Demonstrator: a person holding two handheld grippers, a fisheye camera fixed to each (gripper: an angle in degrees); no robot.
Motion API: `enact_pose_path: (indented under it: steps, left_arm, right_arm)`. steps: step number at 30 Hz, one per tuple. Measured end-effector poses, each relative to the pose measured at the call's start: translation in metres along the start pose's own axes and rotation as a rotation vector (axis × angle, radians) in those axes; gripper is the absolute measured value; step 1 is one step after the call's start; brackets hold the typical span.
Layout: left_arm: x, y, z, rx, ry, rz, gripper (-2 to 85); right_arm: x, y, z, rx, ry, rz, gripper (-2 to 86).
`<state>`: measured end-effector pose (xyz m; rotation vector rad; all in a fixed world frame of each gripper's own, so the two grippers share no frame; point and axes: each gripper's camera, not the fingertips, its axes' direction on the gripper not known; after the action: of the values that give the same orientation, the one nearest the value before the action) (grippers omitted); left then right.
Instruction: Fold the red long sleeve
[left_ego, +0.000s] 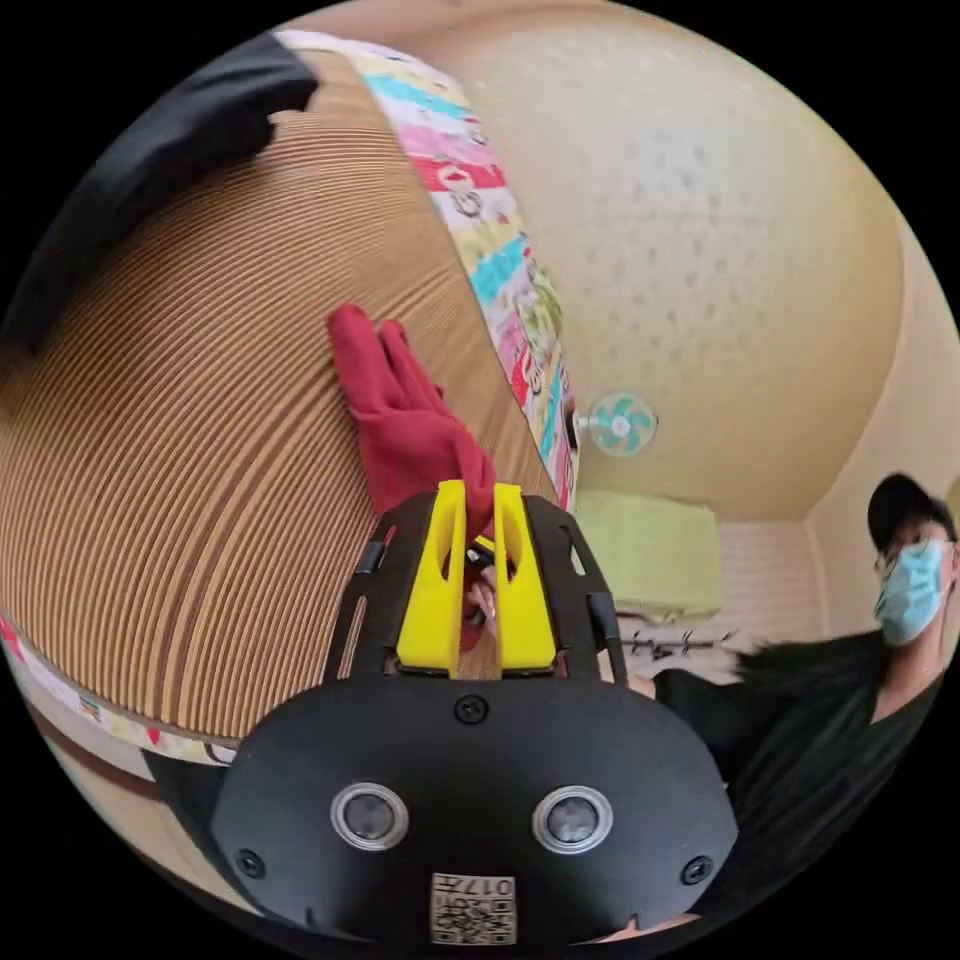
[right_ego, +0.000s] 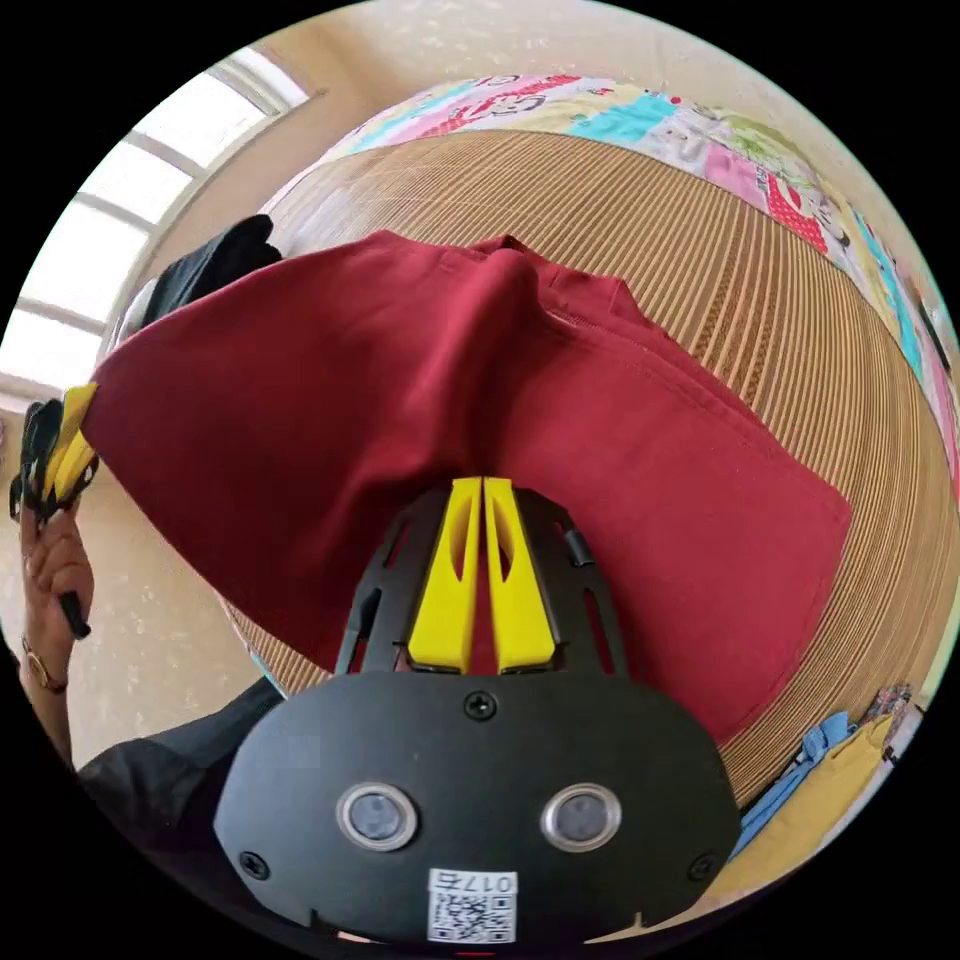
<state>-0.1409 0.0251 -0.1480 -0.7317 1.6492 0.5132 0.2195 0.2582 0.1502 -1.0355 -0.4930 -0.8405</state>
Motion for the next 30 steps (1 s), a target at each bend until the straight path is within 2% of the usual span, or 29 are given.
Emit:
enact_pose_path:
  steps: [2,3,5,8,10,12,13,15,17,20,21,22,24,26,30]
  left_arm:
    - [0.085,0.014,0.052,-0.205,-0.099,0.307,5.1]
    - [0.102,0.021,0.068,-0.261,-0.117,0.374,5.1]
    - [0.154,0.064,0.136,-0.485,-0.163,0.630,5.2]
    - [0.175,0.131,0.209,-0.722,-0.179,0.799,6.2]
    - [0.174,0.168,0.238,-0.811,-0.169,0.850,5.3]
    - [0.173,0.199,0.254,-0.933,-0.043,0.885,4.7]
    - [0.170,0.212,0.258,-0.974,0.009,0.873,6.7]
    - [0.158,0.216,0.251,-0.911,-0.021,0.823,8.9]
    - [0.120,0.195,0.224,-0.687,-0.180,0.649,11.6]
    - [0.049,0.157,0.191,-0.488,-0.341,0.337,15.1]
    - [0.035,0.151,0.188,-0.475,-0.370,0.296,15.3]
    - [0.009,0.143,0.189,-0.487,-0.408,0.241,16.1]
    - [-0.031,0.138,0.210,-0.620,-0.361,0.160,16.7]
    - [-0.077,0.157,0.249,-0.856,-0.210,0.066,14.3]
    - [-0.101,0.173,0.242,-0.826,-0.249,0.042,8.7]
  right_arm:
    - [0.039,0.020,-0.033,0.067,-0.160,0.160,0.5]
    - [0.050,0.030,-0.044,0.112,-0.192,0.208,0.5]
    - [0.101,0.081,-0.077,0.222,-0.245,0.443,0.8]
    - [0.155,0.153,-0.102,0.274,-0.258,0.633,1.5]
    - [0.180,0.194,-0.111,0.279,-0.251,0.709,2.5]
    - [0.200,0.225,-0.116,0.278,-0.252,0.768,4.9]
    - [0.211,0.240,-0.117,0.280,-0.284,0.796,7.4]
    - [0.223,0.251,-0.114,0.296,-0.399,0.791,12.8]
    - [0.231,0.247,-0.103,0.313,-0.580,0.737,17.6]
    - [0.233,0.224,-0.080,0.256,-0.637,0.707,20.3]
    - [0.232,0.218,-0.074,0.231,-0.636,0.701,20.3]
    - [0.231,0.207,-0.059,0.173,-0.645,0.700,20.5]
    - [0.231,0.198,-0.040,0.153,-0.759,0.718,19.0]
    - [0.225,0.196,-0.010,0.086,-1.006,0.788,16.9]
    - [0.193,0.207,-0.011,0.114,-1.134,0.771,11.9]
